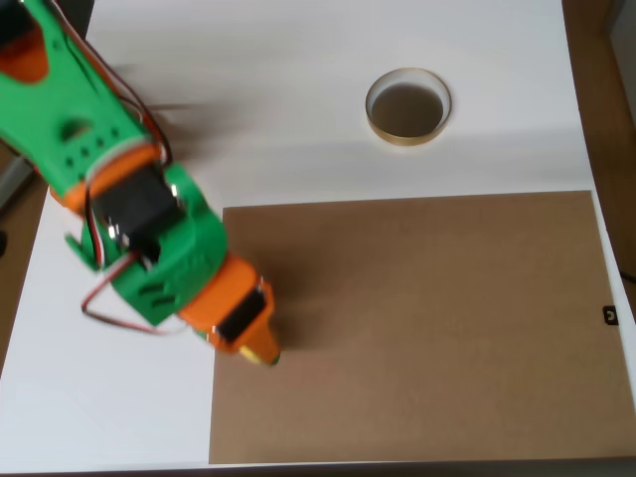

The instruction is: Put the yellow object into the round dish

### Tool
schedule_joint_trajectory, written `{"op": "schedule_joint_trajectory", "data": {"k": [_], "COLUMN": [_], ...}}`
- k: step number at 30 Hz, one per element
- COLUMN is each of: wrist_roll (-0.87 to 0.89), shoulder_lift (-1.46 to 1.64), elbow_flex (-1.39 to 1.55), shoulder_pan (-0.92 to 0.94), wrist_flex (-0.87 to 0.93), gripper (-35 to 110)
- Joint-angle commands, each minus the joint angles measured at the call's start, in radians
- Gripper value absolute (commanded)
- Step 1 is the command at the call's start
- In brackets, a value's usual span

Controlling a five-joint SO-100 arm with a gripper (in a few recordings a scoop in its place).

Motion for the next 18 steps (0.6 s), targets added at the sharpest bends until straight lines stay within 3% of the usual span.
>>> {"op": "schedule_joint_trajectory", "data": {"k": [1, 18], "wrist_roll": [-0.032, -0.080], "shoulder_lift": [0.232, 0.201], "elbow_flex": [0.029, 0.020], "shoulder_pan": [-0.072, -0.538], "wrist_flex": [0.060, 0.187], "gripper": [0, 0]}}
